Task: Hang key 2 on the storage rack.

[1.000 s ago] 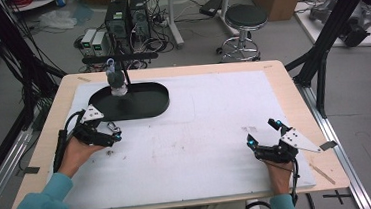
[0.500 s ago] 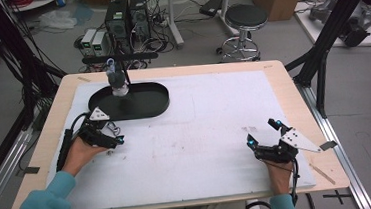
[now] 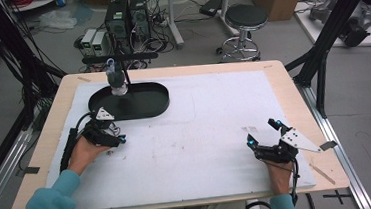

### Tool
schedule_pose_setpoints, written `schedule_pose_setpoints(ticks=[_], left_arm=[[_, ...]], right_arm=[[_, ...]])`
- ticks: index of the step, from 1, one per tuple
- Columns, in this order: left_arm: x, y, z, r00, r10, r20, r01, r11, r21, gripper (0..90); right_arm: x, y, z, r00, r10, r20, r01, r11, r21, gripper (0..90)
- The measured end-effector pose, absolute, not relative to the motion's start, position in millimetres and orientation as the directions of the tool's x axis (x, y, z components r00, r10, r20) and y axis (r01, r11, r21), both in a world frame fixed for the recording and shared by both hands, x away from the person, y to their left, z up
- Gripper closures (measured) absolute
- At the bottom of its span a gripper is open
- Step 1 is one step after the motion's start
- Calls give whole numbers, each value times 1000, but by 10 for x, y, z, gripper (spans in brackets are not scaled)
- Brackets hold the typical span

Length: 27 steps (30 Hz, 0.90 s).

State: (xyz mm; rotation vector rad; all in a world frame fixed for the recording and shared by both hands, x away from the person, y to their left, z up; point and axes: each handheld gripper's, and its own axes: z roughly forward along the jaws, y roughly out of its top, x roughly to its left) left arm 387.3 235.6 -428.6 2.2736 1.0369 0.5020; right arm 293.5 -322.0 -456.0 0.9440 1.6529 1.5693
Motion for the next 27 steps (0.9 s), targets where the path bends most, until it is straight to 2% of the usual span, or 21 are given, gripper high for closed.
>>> schedule_pose_setpoints(ticks=[14, 27], left_arm=[[3892, 2338, -4299, 614, 781, 112, 562, -532, 633, 339], [3907, 2360, -4308, 599, 791, 127, 572, -533, 624, 395]], right_arm=[[2936, -3222, -4560, -521, 853, 20, 62, 15, 998, 12], [2939, -3228, -4561, -518, 855, 19, 56, 12, 998, 12]])
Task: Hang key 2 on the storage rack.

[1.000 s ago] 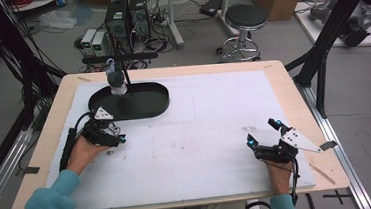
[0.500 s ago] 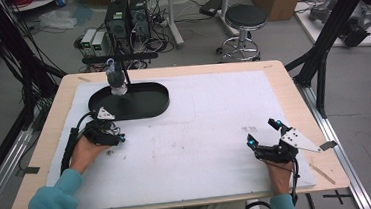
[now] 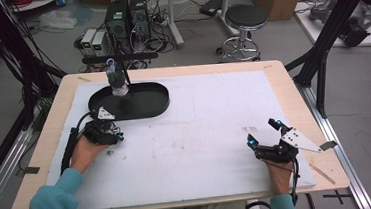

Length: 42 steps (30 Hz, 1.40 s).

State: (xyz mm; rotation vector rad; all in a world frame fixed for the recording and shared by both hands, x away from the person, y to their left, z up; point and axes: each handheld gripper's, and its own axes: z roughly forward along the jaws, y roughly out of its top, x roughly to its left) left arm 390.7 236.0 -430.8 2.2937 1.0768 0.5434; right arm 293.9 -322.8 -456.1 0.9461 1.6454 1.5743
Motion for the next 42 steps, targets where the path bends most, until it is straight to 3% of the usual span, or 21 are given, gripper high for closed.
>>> schedule_pose_setpoints(ticks=[10, 17, 27, 38, 42], left_arm=[[3903, 2367, -4297, 588, 799, 127, 578, -525, 624, 514], [3895, 2326, -4305, 594, 793, 136, 572, -535, 622, 448], [3897, 2307, -4300, 588, 797, 138, 580, -534, 615, 496], [3898, 2302, -4287, 561, 817, 133, 603, -513, 611, 642], [3899, 2309, -4286, 559, 819, 132, 602, -510, 615, 643]], right_arm=[[2939, -3229, -4561, -518, 855, 18, 56, 13, 998, 12], [2939, -3229, -4560, -519, 855, 19, 57, 13, 998, 12], [2937, -3229, -4560, -520, 854, 19, 58, 13, 998, 12], [2938, -3230, -4560, -520, 854, 18, 58, 14, 998, 12], [2938, -3229, -4560, -520, 854, 19, 58, 13, 998, 12]])
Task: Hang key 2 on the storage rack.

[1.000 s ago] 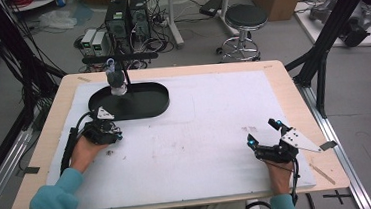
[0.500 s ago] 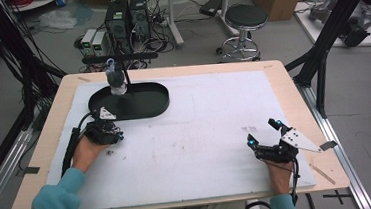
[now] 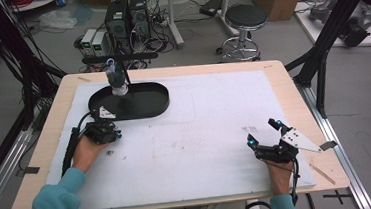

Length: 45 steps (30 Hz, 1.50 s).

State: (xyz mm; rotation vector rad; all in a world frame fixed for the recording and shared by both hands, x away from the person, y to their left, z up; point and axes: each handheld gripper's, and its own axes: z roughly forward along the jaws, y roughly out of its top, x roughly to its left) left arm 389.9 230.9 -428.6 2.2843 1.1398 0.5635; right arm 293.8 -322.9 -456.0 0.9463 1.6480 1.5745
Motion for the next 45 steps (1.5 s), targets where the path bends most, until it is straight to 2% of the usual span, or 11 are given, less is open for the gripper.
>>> schedule_pose_setpoints(ticks=[45], left_arm=[[3871, 2399, -4209, 536, 833, 138, 601, -491, 630, 849]], right_arm=[[2939, -3231, -4560, -518, 855, 17, 58, 16, 998, 12]])
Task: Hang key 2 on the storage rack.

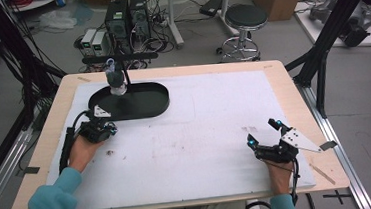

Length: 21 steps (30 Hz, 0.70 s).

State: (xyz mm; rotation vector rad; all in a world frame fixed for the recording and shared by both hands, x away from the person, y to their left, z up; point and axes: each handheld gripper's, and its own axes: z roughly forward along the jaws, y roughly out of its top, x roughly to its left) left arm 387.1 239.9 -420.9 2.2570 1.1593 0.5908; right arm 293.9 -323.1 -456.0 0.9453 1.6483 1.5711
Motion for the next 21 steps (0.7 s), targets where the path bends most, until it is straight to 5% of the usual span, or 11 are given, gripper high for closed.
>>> schedule_pose_setpoints(ticks=[21], left_arm=[[3814, 2468, -4095, 558, 823, 104, 558, -465, 687, 882]], right_arm=[[2939, -3231, -4560, -519, 855, 17, 58, 15, 998, 12]])
